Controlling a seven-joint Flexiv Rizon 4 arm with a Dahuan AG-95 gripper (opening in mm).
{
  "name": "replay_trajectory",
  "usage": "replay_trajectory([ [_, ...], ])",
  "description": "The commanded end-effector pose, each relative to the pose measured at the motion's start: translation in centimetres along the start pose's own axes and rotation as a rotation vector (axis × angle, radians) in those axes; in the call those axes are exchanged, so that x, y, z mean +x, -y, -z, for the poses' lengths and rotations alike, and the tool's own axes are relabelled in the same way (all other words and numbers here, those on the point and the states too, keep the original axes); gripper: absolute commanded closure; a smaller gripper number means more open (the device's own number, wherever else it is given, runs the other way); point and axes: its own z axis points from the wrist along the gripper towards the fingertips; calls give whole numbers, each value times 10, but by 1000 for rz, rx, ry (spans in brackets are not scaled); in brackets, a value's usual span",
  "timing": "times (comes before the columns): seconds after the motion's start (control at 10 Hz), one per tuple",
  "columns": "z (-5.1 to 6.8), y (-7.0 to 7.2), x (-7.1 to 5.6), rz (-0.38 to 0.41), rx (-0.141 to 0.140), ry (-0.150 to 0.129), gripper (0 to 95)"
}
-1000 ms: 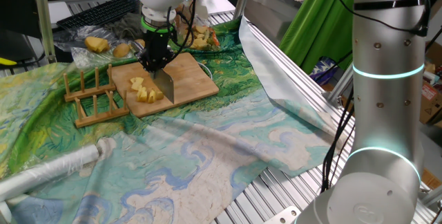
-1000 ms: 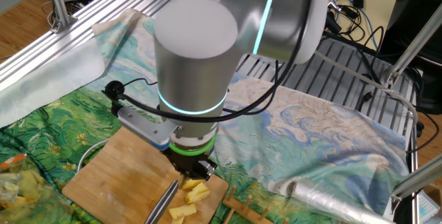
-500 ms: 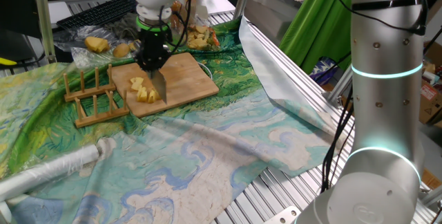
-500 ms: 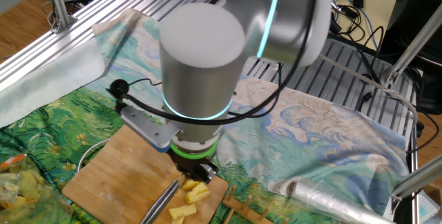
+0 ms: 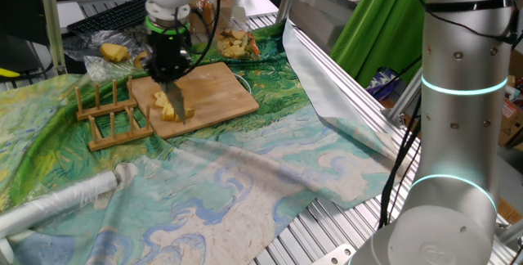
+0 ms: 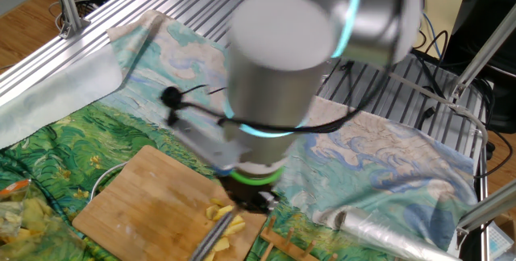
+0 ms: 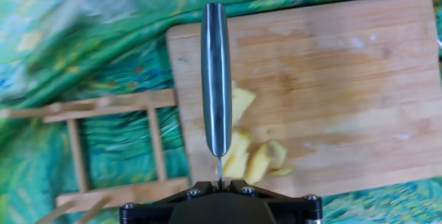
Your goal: Chop the potatoes
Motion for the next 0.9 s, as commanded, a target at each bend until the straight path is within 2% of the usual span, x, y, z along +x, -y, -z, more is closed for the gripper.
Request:
replay_trajectory([
  [0.1, 3, -21, 2, 4, 2, 8, 950],
  [0.2, 4, -25, 3, 4, 1, 11, 950],
  [0.3, 4, -40, 3, 12, 0, 29, 950],
  [0.5, 8, -49, -2, 32, -2, 31, 950],
  [0.6, 6, -58, -7, 55, 5, 39, 950],
  [0.9, -5, -68, -21, 98, 7, 49, 950],
])
